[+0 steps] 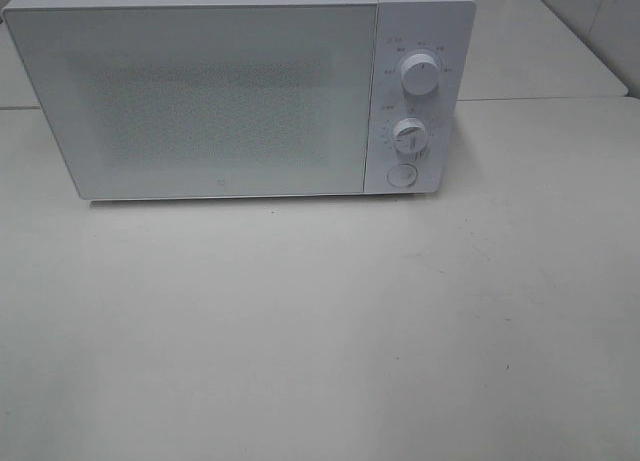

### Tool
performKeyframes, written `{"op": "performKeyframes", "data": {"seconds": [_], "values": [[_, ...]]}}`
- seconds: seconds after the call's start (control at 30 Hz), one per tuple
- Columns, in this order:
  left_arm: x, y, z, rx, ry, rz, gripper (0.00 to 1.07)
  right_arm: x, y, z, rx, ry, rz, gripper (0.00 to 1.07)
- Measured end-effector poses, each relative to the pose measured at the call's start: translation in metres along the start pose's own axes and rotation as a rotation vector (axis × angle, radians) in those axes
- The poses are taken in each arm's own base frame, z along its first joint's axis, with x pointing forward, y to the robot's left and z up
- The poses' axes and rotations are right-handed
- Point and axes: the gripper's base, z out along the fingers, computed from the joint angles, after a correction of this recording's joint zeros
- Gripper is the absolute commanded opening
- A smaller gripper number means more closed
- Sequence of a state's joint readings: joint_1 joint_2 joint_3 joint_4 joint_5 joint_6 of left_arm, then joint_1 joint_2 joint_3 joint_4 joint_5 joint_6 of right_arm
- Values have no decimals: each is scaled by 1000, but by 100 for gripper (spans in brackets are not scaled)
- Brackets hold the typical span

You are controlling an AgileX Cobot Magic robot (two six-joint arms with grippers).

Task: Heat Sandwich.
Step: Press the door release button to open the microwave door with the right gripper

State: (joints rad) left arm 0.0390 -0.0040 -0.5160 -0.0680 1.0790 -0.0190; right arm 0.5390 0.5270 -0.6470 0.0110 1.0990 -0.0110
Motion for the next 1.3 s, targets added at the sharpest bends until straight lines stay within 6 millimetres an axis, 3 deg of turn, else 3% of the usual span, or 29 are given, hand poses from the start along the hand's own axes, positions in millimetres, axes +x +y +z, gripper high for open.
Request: {"op": "performKeyframes", "data": {"seconds": [0.4, 0.77, 1.3], "values": [[0, 0, 0, 0, 0, 0, 100, 38, -10, 0, 155, -56, 213, 75], [0, 0, 0, 0, 0, 0, 100, 43, -11, -11, 260, -252, 310, 75], [0, 0, 0, 0, 0, 0, 100, 73, 2, -22, 397, -472, 385, 75]]}}
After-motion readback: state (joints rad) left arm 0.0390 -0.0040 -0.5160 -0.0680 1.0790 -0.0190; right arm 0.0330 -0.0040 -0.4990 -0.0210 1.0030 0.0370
